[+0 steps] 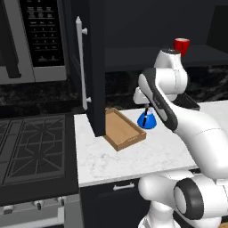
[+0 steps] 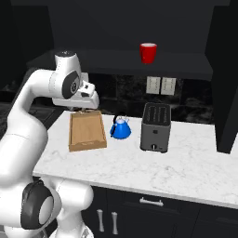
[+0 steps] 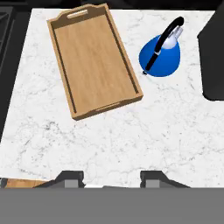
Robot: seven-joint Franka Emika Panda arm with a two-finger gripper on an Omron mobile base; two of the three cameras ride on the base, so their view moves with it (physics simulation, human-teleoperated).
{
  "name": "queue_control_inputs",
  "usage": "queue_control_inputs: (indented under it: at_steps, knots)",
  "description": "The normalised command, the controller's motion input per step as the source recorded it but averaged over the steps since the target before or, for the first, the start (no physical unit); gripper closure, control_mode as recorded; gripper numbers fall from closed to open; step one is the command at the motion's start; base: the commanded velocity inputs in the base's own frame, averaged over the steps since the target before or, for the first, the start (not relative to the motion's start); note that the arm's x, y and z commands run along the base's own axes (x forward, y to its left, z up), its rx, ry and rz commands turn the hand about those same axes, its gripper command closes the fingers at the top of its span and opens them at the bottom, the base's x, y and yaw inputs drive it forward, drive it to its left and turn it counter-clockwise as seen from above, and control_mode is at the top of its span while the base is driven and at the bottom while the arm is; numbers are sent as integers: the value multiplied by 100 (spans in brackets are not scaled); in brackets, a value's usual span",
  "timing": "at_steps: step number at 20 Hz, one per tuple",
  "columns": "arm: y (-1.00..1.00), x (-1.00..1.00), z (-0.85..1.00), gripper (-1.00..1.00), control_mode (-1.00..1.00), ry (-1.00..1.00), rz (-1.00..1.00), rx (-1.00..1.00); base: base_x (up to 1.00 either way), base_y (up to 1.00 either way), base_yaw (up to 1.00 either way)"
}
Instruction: Pick the kettle from the counter and place it on the tray. Then pick the mug from the cabinet and place it on the tray. Then close the cabinet doors.
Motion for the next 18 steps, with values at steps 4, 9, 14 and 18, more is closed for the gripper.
queue_control_inputs:
  at_steps: [4,9,14,18]
  knots:
    - [-56,0,-42,-100,-100,5,-14,6,0,0,0]
    - [-81,18,-82,-100,-100,1,-56,5,0,0,0]
    - [-7,60,-37,-100,-100,0,-38,-10,0,0,0]
    - [18,62,-18,-100,-100,0,-26,-1,0,0,0]
